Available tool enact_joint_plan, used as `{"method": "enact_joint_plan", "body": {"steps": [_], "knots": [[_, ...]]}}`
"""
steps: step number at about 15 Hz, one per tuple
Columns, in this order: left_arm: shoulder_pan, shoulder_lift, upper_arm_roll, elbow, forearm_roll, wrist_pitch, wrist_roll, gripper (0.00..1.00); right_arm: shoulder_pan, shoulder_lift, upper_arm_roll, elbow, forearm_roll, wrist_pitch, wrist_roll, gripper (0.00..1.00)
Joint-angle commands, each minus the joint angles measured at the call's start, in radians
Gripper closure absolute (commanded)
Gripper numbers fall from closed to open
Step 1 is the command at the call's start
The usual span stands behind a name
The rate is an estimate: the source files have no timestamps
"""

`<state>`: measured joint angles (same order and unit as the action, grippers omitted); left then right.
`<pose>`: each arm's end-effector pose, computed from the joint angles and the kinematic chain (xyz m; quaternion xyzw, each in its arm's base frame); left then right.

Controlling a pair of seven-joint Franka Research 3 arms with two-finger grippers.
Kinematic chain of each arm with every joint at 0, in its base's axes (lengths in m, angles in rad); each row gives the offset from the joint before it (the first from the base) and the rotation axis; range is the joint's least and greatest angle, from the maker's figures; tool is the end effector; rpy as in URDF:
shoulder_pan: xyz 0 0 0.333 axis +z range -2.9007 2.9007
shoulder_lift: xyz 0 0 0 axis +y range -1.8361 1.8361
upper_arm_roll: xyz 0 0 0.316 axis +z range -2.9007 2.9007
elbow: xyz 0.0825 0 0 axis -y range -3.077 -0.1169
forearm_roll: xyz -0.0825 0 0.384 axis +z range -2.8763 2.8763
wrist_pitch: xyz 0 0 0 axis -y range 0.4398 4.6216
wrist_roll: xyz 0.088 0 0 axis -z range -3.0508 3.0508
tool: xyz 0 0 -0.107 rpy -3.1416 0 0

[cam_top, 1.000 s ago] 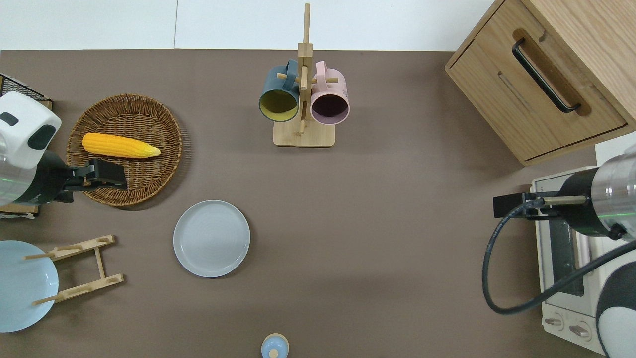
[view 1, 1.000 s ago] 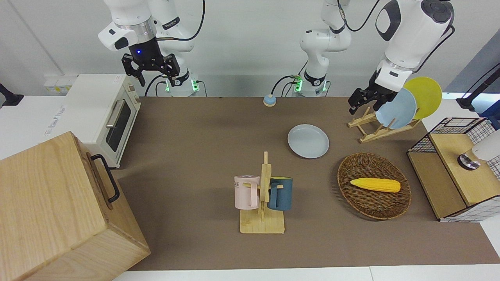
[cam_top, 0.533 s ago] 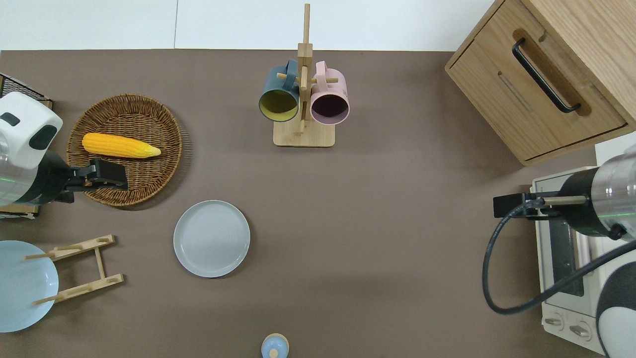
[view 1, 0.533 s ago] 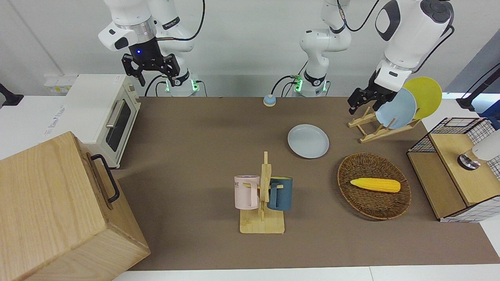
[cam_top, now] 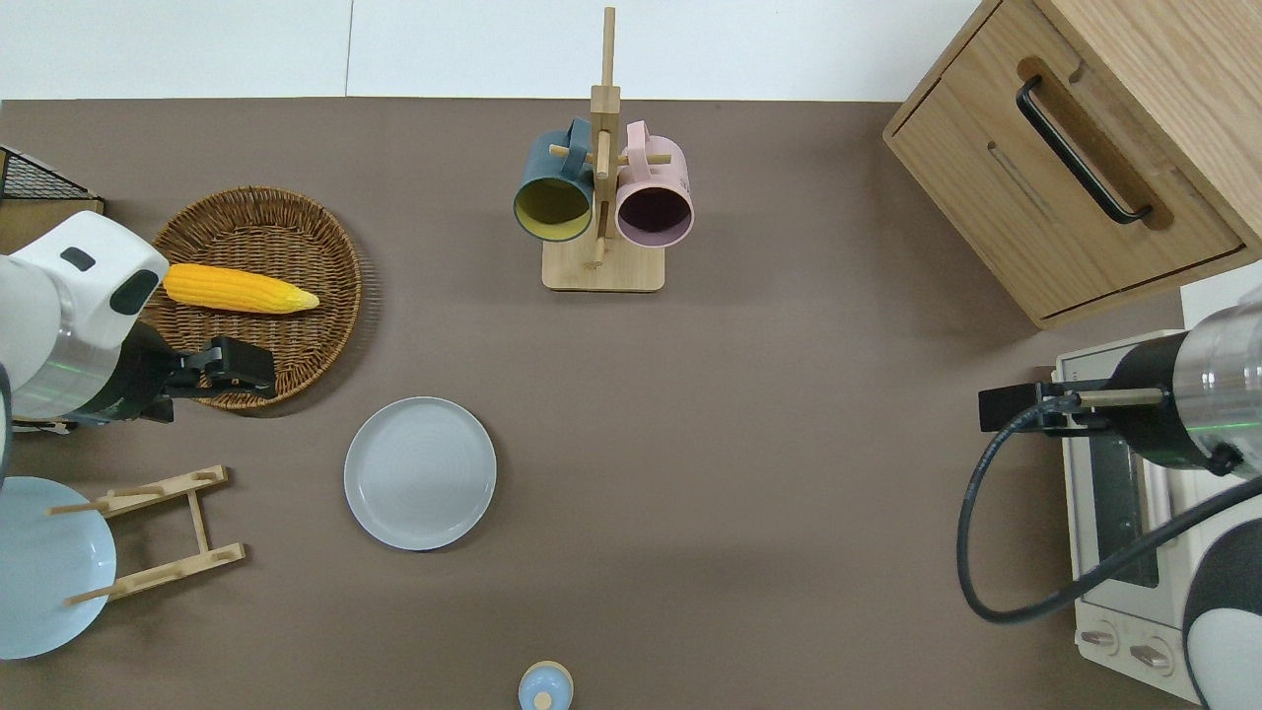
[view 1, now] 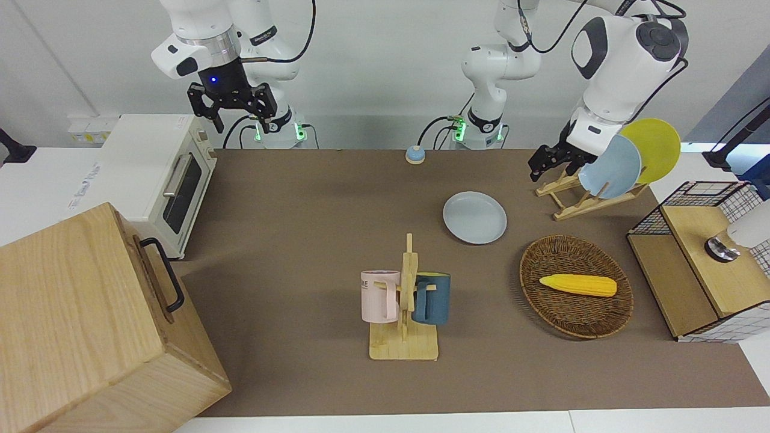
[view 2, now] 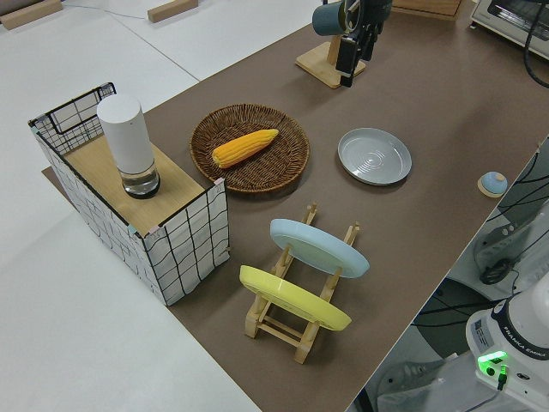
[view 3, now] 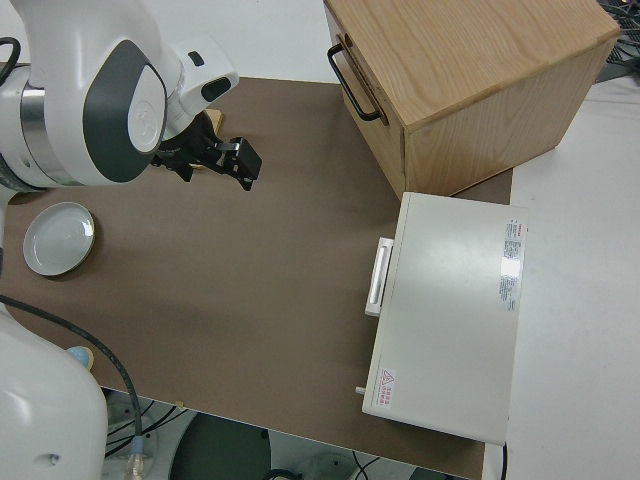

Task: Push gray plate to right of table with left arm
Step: 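Move the left gripper down to the edge of the gray plate nearest the robot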

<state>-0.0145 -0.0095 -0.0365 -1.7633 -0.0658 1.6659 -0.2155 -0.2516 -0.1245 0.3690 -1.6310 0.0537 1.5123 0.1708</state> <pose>0.5494 -0.0346 0.5469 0.9947 0.0866 -0.0478 0.0263 0.5061 0.0788 0.6526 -0.9996 0.0265 0.0019 0.0042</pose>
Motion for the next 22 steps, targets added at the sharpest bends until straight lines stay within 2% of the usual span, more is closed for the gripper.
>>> {"method": "enact_joint_plan", "body": {"steps": [1,5,8,10,13,16,20,22], "knots": [[-0.016,-0.012,0.004,-0.119,0.017,0.109,0.002,0.01,-0.024,-0.027,0.015,-0.027,0.021,0.0,0.01,0.005],[-0.015,-0.012,0.003,-0.226,0.017,0.218,0.004,0.01,-0.024,-0.027,0.015,-0.027,0.021,0.0,0.01,0.005],[-0.015,-0.01,-0.002,-0.303,0.017,0.248,0.001,0.01,-0.024,-0.027,0.015,-0.027,0.021,0.0,0.01,0.005],[-0.016,-0.01,-0.006,-0.378,0.015,0.332,0.001,0.01,-0.024,-0.027,0.015,-0.027,0.021,0.0,0.01,0.005],[-0.016,0.003,-0.011,-0.436,0.015,0.379,0.001,0.01,-0.024,-0.027,0.015,-0.027,0.021,0.0,0.01,0.005],[-0.016,0.009,-0.011,-0.544,0.015,0.497,0.001,0.01,-0.024,-0.027,0.015,-0.027,0.021,0.0,0.01,0.005],[-0.015,0.019,-0.017,-0.555,0.015,0.525,0.001,0.01,-0.024,-0.027,0.015,-0.027,0.021,0.0,0.01,0.005],[-0.016,0.048,-0.017,-0.562,0.015,0.557,0.001,0.02,-0.024,-0.027,0.015,-0.027,0.021,0.0,0.01,0.005]]}}
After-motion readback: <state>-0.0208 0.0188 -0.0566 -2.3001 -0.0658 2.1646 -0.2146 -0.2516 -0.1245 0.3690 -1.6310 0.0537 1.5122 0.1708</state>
